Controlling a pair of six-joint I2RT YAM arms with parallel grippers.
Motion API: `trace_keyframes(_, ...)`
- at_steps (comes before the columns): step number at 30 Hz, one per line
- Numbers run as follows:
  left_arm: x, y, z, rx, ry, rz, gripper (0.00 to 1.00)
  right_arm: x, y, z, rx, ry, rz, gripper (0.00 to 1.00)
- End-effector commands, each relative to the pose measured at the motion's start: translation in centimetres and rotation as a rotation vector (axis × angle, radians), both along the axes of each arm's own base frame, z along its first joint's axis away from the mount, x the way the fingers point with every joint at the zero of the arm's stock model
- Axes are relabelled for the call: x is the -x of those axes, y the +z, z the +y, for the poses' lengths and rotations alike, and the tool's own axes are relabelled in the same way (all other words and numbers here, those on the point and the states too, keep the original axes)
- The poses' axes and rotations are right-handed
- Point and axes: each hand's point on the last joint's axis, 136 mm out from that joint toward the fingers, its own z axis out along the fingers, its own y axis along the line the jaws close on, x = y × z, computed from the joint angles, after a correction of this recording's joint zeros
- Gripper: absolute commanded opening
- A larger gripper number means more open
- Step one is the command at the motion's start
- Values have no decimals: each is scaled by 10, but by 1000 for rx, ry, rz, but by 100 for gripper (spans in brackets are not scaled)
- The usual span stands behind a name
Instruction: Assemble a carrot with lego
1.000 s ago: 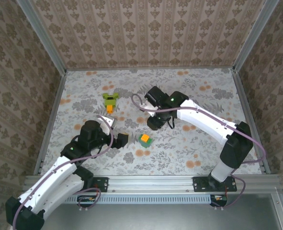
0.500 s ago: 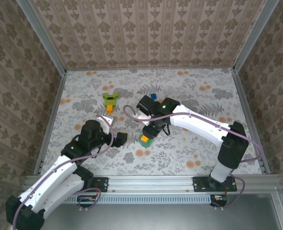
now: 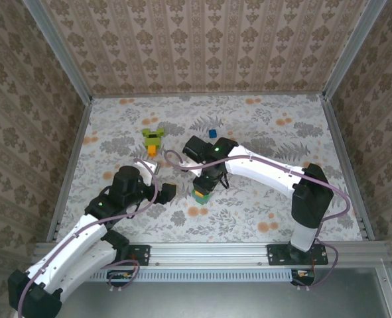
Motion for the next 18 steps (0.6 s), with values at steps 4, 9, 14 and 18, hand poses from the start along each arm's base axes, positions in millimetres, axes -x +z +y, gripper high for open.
trace_keyframes(4, -1, 14, -2, 1, -10, -25, 100, -2, -3, 13, -20, 13, 17, 33)
trace_keyframes(9, -1, 14, -2, -1, -8, -28, 100, -3, -5, 16, -17, 19, 22, 33)
trace_keyframes(14, -2, 13, -1, -2, -6, -27, 100, -4, -7, 17, -12, 26, 31, 33)
trace_keyframes(18, -2, 14, -2, -2, -5, -28, 100, -3, -11, 17, -3, 29, 40, 33)
